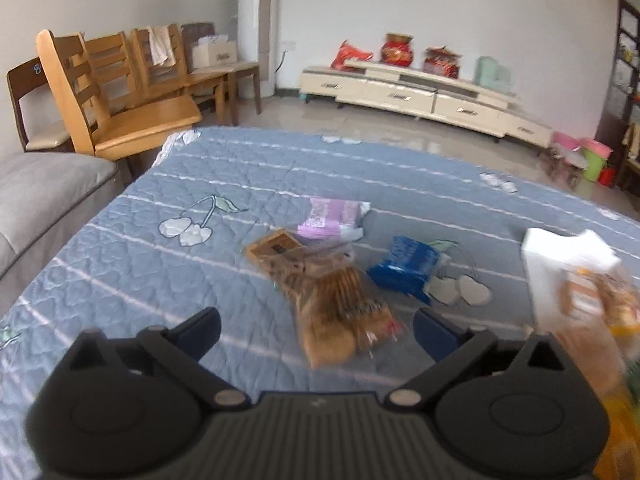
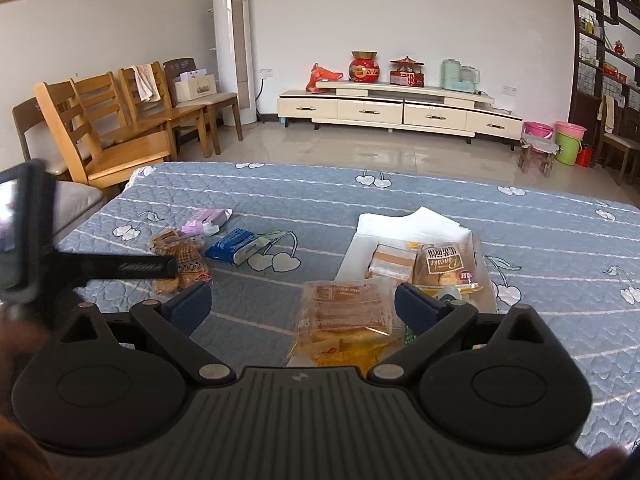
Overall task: Organize snacks
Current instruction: 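Grasp the clear cookie bag with the left tool while the right tool grasps the blue pack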
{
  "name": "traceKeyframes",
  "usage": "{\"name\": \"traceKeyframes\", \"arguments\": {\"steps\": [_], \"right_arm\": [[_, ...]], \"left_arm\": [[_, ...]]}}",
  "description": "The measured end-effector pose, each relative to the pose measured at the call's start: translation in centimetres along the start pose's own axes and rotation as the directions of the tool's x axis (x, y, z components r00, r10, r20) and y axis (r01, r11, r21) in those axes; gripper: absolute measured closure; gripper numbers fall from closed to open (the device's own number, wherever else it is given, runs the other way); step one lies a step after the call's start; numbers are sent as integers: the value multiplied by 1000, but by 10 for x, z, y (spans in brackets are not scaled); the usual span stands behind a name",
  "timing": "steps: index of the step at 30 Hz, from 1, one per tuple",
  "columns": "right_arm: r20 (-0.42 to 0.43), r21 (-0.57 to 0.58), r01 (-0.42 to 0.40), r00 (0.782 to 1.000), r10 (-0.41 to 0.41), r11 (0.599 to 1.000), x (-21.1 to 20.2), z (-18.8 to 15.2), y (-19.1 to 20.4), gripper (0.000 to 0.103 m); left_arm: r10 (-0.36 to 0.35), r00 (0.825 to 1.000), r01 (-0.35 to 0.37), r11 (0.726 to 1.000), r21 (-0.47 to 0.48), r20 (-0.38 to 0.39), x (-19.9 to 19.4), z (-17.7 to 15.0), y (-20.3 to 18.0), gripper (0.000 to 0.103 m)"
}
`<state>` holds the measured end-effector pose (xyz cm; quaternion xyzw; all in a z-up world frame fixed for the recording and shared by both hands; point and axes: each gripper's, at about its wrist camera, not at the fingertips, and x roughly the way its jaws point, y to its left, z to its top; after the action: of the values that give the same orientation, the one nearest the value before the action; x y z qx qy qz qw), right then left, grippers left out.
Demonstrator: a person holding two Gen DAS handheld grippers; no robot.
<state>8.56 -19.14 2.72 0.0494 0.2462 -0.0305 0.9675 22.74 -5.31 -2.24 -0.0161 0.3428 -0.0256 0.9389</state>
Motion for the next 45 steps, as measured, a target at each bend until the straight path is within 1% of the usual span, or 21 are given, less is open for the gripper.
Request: {"name": "traceKeyframes", "arguments": {"steps": [3, 6, 8, 9, 10, 11, 12, 13, 14, 16, 18, 25, 29, 32, 34, 35, 39, 41, 42, 43, 45], "right_arm": [[0, 5, -2, 1000, 2, 1000, 3, 1, -2, 0], [-6, 1, -3, 1000, 3, 1000, 9, 1, -2, 0], [-10, 0, -4, 1000, 4, 1000, 13, 2, -2, 0], [-13, 0, -5, 1000, 5, 1000, 14, 2, -1, 0], [-16, -1, -6, 1000, 6, 1000, 14, 0, 0, 0], [-19, -3, -8, 1000, 8, 1000, 15, 1, 1, 0], [-21, -5, -10, 1000, 10, 1000, 16, 1, 3, 0], [-25, -9, -12, 1000, 12, 1000, 17, 2, 5, 0], [-29, -13, -15, 999, 14, 1000, 18, 2, 6, 0], [-38, -21, -19, 999, 19, 1000, 22, 3, 11, 0], [-47, -23, -27, 999, 26, 999, 27, 5, 15, 0], [-101, -1, -79, 992, 79, 997, 62, 18, 29, 0], [-143, 21, -90, 985, 92, 996, 102, 31, 35, 0], [-200, 91, -66, 976, 83, 994, 145, 43, 34, 0], [-234, 169, -49, 968, 88, 984, 174, 50, 33, 0], [-251, 180, -25, 965, 71, 983, 188, 53, 36, 0], [-311, 188, 58, 950, 3, 981, 234, 52, 44, 0], [-323, 194, 87, 946, -20, 977, 249, 50, 47, 0], [-348, 185, 87, 937, -17, 979, 257, 48, 49, 0], [-337, 153, 96, 941, -39, 984, 258, 48, 53, 0], [-324, 104, 81, 945, -43, 991, 255, 47, 59, 40]], "left_arm": [[23, 999, -23, 1000, -12, -45, 30, 6, -6, 1], [21, 996, -24, 999, -30, -91, 51, 8, -10, 1], [32, 994, -34, 999, -25, -102, 62, 9, -12, 1], [32, 994, -35, 999, -26, -106, 67, 9, -11, 6], [24, 993, -27, 999, -30, -113, 70, 9, -11, 14], [15, 993, -19, 999, -32, -119, 71, 9, -10, 16], [26, 994, -27, 1000, -13, -106, 68, 9, -11, 25], [28, 994, -28, 1000, 0, -105, 66, 8, -12, 30], [19, 995, -18, 1000, 8, -102, 62, 7, -11, 32], [10, 995, -9, 1000, 16, -99, 52, 4, -8, 44], [7, 996, -4, 1000, 30, -88, 38, -1, -3, 48], [-19, 998, 19, 1000, 8, -65, -8, -32, 29, 50], [-12, 999, 12, 1000, -9, -40, -37, -50, 48, 51], [-3, 1000, 3, 1000, 11, -21, -51, -58, 56, 51], [-4, 1000, 4, 1000, -2, -15, -55, -58, 60, 51], [-14, 1000, 13, 1000, -10, -16, -55, -56, 62, 51], [-24, 1000, 24, 1000, -2, 6, -59, -54, 64, 51], [-19, 1000, 19, 1000, -5, 14, -60, -54, 67, 51], [-15, 1000, 16, 1000, -10, 16, -60, -53, 70, 51], [-11, 1000, 12, 1000, -16, 15, -59, -53, 72, 51], [-6, 1000, 6, 999, -35, 11, -57, -52, 77, 51]]}}
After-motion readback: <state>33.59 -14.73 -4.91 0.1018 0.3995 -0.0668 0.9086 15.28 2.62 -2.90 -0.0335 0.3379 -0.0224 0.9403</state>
